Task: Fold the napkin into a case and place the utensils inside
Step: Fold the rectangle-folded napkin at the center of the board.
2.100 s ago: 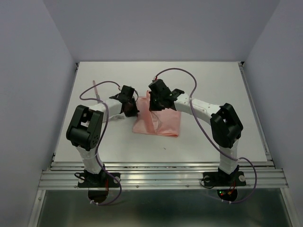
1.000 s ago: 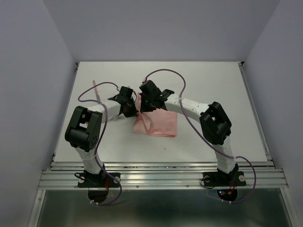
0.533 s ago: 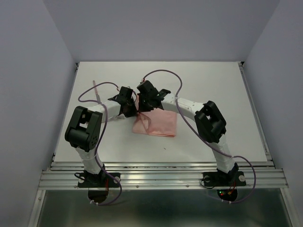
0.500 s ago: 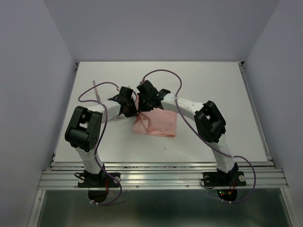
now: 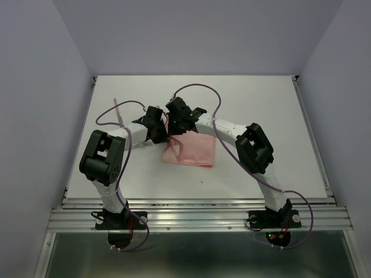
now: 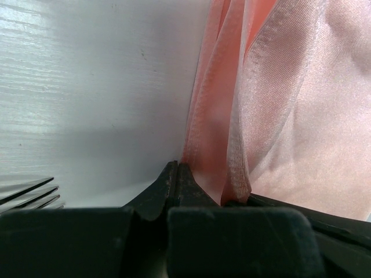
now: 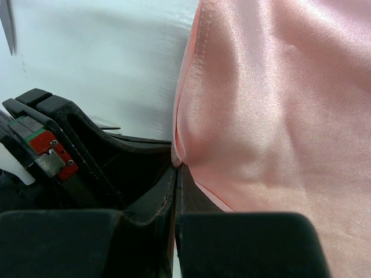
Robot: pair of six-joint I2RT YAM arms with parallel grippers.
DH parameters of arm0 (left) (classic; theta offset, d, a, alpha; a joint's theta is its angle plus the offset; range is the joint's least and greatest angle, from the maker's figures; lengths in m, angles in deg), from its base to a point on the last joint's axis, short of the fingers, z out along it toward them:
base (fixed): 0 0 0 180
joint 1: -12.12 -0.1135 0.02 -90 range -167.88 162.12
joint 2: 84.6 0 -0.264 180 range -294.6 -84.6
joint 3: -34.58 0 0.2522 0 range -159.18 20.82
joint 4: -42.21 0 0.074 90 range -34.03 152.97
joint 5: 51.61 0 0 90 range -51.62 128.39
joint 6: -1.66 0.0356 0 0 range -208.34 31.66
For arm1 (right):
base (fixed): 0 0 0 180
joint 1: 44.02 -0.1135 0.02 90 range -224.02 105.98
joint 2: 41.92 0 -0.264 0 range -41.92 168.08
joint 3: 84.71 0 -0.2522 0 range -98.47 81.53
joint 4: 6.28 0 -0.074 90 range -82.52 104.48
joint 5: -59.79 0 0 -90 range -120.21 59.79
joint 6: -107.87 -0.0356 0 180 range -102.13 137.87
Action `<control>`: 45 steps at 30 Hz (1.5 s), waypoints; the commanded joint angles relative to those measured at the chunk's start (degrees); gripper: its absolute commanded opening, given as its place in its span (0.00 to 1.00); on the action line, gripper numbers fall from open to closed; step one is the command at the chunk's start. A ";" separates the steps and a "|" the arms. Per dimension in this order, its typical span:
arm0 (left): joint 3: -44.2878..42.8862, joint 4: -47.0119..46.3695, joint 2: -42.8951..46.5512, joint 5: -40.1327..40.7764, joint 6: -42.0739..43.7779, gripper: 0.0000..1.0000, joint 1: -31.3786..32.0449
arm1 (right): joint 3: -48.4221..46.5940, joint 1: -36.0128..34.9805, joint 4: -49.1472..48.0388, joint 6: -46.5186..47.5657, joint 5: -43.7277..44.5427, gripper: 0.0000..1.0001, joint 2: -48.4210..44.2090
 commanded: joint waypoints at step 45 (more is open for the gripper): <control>8.96 -2.62 2.15 -9.22 -1.19 0.00 -4.31 | -0.90 -0.68 -3.47 -2.38 -1.87 0.01 -1.23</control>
